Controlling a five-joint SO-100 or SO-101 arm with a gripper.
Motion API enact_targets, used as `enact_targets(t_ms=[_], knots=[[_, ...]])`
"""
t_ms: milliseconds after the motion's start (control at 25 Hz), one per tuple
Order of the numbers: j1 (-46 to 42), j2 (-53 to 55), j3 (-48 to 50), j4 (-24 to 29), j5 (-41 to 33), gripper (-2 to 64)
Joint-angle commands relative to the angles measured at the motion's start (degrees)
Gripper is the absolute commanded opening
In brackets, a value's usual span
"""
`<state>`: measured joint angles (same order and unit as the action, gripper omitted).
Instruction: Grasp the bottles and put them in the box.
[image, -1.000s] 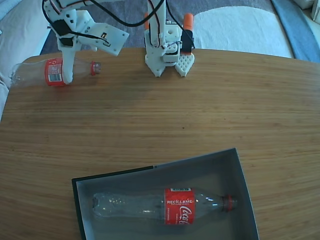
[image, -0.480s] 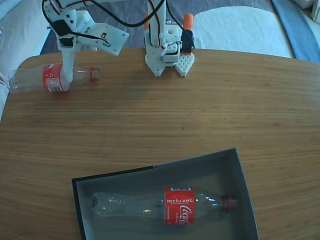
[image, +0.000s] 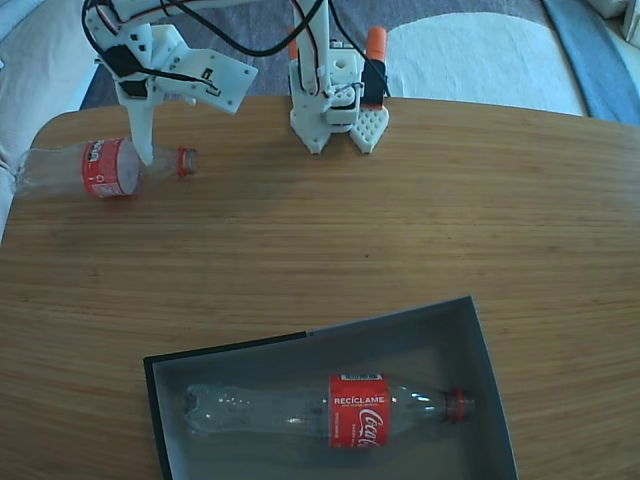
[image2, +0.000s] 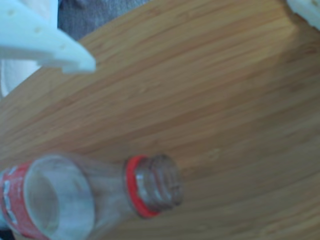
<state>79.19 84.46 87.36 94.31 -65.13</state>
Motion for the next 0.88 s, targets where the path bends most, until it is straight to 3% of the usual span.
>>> enact_targets(t_ms=[0,680,840], knots=[[-0.09,0.79,-1.14,3.78,0.26,55.6],[-4.83,0.44,0.00,0.70,0.53,55.6],[-5.71,-3.96,-0.79,0.79,5.19,55.6]])
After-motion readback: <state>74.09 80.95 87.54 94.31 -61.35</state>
